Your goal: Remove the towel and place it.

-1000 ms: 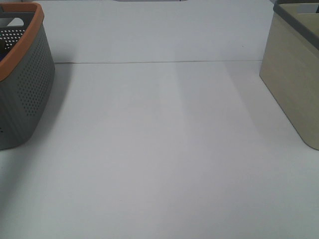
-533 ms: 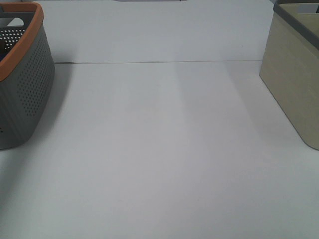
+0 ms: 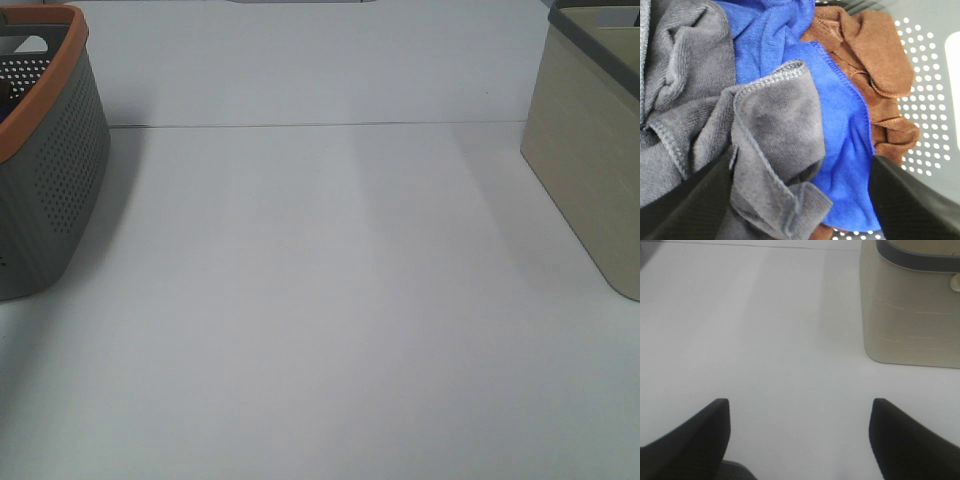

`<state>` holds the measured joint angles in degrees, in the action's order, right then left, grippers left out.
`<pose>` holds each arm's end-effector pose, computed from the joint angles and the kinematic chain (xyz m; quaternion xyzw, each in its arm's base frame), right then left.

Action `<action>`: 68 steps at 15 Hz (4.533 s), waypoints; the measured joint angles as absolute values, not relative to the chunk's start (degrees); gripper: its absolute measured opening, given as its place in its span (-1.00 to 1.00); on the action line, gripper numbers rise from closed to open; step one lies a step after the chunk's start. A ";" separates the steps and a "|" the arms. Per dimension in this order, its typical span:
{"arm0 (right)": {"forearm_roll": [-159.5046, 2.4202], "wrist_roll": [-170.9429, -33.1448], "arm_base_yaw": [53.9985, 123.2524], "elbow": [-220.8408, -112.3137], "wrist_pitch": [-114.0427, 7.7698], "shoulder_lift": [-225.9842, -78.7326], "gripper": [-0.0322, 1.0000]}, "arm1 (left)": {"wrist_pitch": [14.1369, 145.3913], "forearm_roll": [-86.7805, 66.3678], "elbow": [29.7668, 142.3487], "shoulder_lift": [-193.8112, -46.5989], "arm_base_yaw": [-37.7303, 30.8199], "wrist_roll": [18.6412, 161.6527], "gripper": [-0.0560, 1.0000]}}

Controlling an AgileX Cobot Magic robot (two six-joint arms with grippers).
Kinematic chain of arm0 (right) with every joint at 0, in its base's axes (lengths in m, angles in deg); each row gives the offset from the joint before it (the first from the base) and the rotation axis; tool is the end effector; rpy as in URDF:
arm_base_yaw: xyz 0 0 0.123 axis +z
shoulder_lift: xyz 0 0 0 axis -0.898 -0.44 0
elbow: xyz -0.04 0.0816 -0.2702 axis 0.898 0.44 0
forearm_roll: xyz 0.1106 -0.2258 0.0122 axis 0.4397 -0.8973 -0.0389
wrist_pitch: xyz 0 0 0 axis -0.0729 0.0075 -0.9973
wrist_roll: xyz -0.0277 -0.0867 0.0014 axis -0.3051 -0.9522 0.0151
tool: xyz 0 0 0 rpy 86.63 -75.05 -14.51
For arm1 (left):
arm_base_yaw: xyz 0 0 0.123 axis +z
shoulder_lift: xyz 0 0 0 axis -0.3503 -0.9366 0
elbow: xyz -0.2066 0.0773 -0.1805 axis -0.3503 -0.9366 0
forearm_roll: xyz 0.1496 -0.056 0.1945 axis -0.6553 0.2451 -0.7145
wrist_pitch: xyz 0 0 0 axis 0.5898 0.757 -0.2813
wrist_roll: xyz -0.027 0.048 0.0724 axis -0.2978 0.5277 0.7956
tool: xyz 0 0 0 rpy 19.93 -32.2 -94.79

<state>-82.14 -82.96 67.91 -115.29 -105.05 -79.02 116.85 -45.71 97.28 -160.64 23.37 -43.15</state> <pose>-0.0065 0.0055 0.2781 -0.0596 0.8501 0.0385 0.5218 0.4406 0.0445 0.2372 -0.6691 0.6759 -0.0910 0.2952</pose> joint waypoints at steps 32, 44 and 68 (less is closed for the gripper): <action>-82.54 -81.42 67.91 -115.18 -105.05 -79.02 0.53 | 73.88 -68.80 97.28 -144.08 19.48 -40.57 -0.89; -82.54 -81.42 67.91 -115.18 -105.05 -79.02 0.53 | 46.66 -66.79 114.93 -142.02 18.50 -42.75 -0.89; -76.58 -81.87 67.91 -115.46 -103.73 -88.42 0.53 | 6.44 -124.49 115.16 -157.71 13.35 -84.57 -0.89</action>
<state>-76.58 -81.87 67.91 -115.46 -103.73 -88.42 6.44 -124.49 115.16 -157.71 13.35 -84.57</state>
